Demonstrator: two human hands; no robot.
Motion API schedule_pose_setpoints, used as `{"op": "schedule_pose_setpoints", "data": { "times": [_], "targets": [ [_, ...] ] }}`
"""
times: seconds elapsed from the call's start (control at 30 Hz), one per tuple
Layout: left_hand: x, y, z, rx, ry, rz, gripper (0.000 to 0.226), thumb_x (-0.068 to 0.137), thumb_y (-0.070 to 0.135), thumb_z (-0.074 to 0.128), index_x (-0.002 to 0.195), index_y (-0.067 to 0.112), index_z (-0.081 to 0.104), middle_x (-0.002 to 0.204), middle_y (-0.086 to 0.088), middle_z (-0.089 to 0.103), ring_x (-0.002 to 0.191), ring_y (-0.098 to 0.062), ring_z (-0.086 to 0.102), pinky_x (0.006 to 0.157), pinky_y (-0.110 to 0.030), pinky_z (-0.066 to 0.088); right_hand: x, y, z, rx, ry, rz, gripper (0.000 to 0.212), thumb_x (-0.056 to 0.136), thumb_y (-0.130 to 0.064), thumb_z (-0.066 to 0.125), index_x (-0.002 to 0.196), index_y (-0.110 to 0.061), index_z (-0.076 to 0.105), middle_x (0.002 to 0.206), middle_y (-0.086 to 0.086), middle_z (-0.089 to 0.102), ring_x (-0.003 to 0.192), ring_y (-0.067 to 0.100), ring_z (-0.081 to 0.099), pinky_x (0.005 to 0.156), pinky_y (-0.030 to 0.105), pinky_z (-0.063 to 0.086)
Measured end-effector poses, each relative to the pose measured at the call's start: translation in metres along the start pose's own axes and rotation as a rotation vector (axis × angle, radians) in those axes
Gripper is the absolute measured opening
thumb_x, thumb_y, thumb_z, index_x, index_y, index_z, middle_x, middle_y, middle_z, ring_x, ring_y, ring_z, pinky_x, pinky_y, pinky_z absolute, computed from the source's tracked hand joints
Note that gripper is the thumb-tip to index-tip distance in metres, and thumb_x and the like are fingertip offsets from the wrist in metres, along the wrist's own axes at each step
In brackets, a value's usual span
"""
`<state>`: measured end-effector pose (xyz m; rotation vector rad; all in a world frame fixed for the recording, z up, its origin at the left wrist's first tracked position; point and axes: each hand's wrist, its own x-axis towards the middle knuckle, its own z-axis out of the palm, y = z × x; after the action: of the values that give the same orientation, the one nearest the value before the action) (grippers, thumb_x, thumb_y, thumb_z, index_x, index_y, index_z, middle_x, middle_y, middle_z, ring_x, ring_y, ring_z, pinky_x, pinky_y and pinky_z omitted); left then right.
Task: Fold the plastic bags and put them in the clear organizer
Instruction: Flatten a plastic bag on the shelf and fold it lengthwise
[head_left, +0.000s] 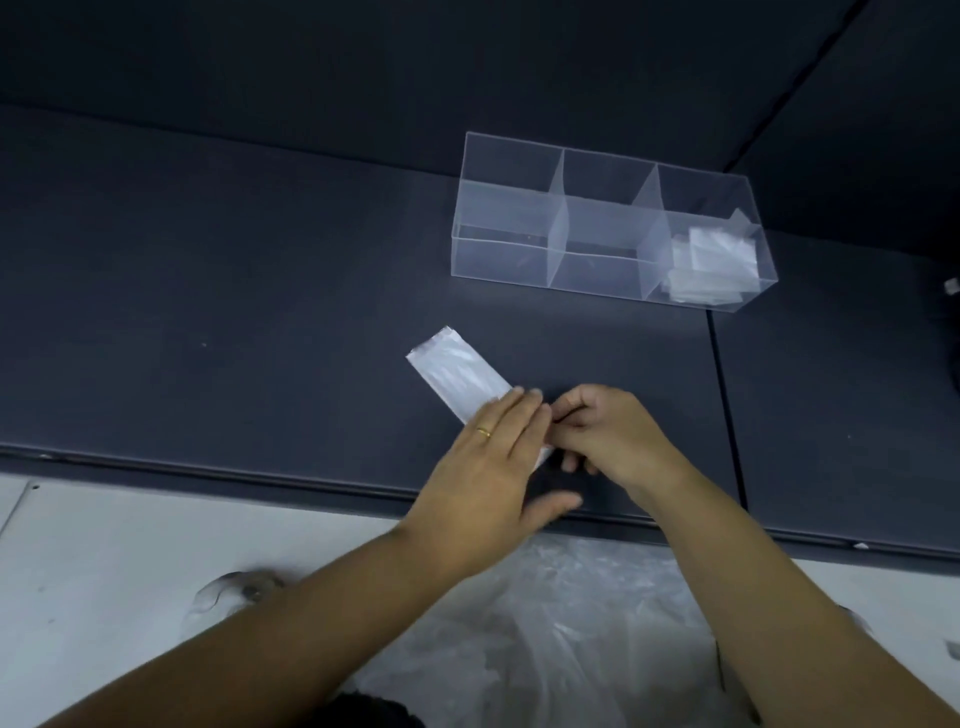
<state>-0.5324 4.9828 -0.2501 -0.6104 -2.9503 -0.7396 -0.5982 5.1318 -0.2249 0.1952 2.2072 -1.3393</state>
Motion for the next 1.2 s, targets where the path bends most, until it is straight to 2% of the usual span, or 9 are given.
{"op": "schedule_pose_setpoints", "data": {
  "times": [0.1,0.27,0.4,0.53,0.8,0.93,1.03,1.1,1.2],
  "targets": [
    [-0.013,-0.014,0.008,-0.053,-0.095,-0.063,0.088,0.087,0.059,0.053,0.15,0.007,0.019,0.158,-0.007,0.019,0.147,-0.017,0.011,0.117,-0.022,-0.001,-0.005,-0.005,-0.003,0.045,-0.03,0.067,0.012,0.085,-0.015,0.071,0.09,-0.01,0.062,0.064,0.001,0.063,0.046,0.007,0.053,0.044,0.02,0.038],
    [-0.008,-0.022,-0.004,-0.18,0.142,-0.041,0.04,0.088,0.016,0.066,0.126,0.006,0.062,0.118,-0.01,0.068,0.104,-0.028,0.067,0.09,-0.034,0.054,-0.017,-0.018,-0.007,0.27,-0.091,0.111,0.003,0.09,-0.016,0.063,0.089,-0.013,0.064,0.07,0.0,0.065,0.045,0.008,0.052,0.042,0.018,0.038],
    [-0.001,-0.034,-0.022,-0.399,0.078,-0.233,0.034,0.096,0.044,0.042,0.125,0.042,0.06,0.078,0.0,0.068,0.065,-0.015,0.062,0.065,-0.025,0.049,-0.015,-0.023,-0.012,0.107,-0.047,-0.103,0.027,0.086,-0.013,0.068,0.11,-0.024,0.06,0.1,-0.008,0.068,0.061,0.007,0.057,0.055,0.017,0.045],
    [0.017,-0.048,-0.027,-0.693,0.07,-0.465,0.028,0.099,0.03,0.047,0.11,0.017,0.069,0.088,-0.001,0.068,0.08,-0.011,0.062,0.078,-0.031,0.053,-0.001,-0.02,0.005,0.107,-0.165,-0.141,0.04,0.086,-0.002,0.067,0.12,-0.019,0.057,0.107,-0.003,0.069,0.068,0.012,0.058,0.062,0.021,0.049],
    [0.035,-0.061,-0.026,-1.062,0.093,-0.763,0.029,0.1,0.025,0.049,0.113,0.007,0.066,0.097,-0.015,0.07,0.083,-0.021,0.069,0.064,-0.032,0.059,0.024,-0.013,0.034,0.06,0.127,-0.063,0.009,0.082,-0.007,0.071,0.084,-0.013,0.065,0.069,0.0,0.068,0.041,0.002,0.052,0.039,0.015,0.038],
    [0.036,-0.07,-0.031,-0.72,0.345,-0.753,0.018,0.095,0.015,0.056,0.108,0.008,0.066,0.087,-0.007,0.069,0.065,-0.019,0.067,0.061,-0.033,0.058,0.027,-0.014,0.038,0.026,0.185,-0.047,0.013,0.08,-0.006,0.071,0.077,-0.016,0.063,0.074,0.003,0.068,0.04,0.001,0.052,0.041,0.013,0.04],
    [0.025,-0.073,-0.033,-0.175,0.461,-0.414,0.019,0.09,0.014,0.061,0.108,0.012,0.067,0.099,-0.004,0.064,0.081,-0.02,0.063,0.074,-0.031,0.051,0.031,-0.017,0.041,-0.014,0.193,-0.049,0.016,0.079,-0.005,0.071,0.072,-0.017,0.063,0.069,0.002,0.067,0.04,0.0,0.053,0.047,0.017,0.045],
    [0.02,-0.071,-0.025,0.008,0.297,-0.175,0.03,0.091,0.018,0.057,0.12,0.012,0.065,0.119,-0.008,0.062,0.108,-0.028,0.059,0.093,-0.038,0.044,0.032,-0.019,0.042,-0.054,0.194,-0.058,0.018,0.078,-0.006,0.072,0.069,-0.019,0.063,0.064,0.0,0.066,0.041,0.003,0.053,0.05,0.022,0.046],
    [0.012,-0.071,-0.01,0.211,-0.064,-0.161,0.054,0.102,0.039,0.03,0.151,0.019,0.023,0.159,0.002,0.02,0.148,-0.02,0.01,0.118,-0.044,0.001,0.032,-0.021,0.042,-0.062,0.211,-0.073,0.018,0.078,-0.007,0.073,0.069,-0.019,0.063,0.065,-0.001,0.066,0.045,0.005,0.055,0.055,0.025,0.047]
  ]
}}
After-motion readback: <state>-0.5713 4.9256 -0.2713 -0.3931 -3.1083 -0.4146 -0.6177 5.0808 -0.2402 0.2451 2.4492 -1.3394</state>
